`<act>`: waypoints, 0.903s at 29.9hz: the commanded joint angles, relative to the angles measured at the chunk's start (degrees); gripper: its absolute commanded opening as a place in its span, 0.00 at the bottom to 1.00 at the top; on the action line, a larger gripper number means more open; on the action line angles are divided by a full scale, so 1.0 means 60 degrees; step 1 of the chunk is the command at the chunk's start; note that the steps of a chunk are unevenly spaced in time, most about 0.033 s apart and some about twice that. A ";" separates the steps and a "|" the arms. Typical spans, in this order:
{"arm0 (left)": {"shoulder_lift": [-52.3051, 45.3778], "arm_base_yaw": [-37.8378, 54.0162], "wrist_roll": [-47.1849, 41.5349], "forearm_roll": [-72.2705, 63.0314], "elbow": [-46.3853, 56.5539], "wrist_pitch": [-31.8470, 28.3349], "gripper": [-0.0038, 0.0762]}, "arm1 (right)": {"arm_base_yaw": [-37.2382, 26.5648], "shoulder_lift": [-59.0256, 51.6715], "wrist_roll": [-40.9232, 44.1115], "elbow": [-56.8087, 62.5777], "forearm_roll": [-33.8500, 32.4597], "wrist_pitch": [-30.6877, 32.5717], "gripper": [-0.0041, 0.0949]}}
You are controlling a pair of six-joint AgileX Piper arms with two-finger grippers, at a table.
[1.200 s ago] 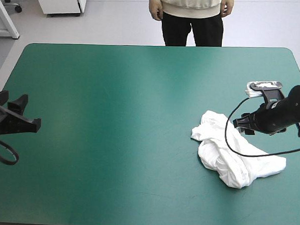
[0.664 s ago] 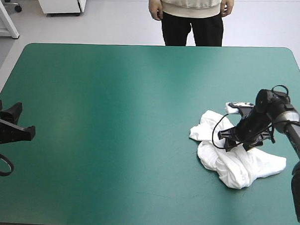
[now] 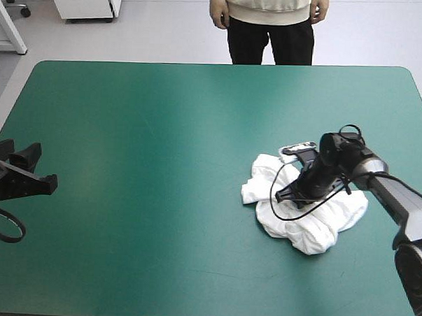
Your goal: Fold the cloth
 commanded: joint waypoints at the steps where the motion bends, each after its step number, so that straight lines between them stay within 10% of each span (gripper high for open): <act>1: 0.0225 0.0005 -0.0017 -0.0441 -0.0270 -0.0684 0.44 | 0.1119 0.0351 -0.0060 -0.0951 0.1042 -0.0606 0.03; 18: 0.0288 0.0005 -0.0017 -0.0358 -0.0253 -0.0237 0.44 | 0.4654 0.3854 0.0360 -0.7156 0.0173 0.1524 0.05; 27: 0.0341 0.0005 -0.0017 -0.0442 -0.0253 -0.0088 0.44 | 0.4681 0.3424 0.0675 -0.7809 0.0173 0.2293 0.58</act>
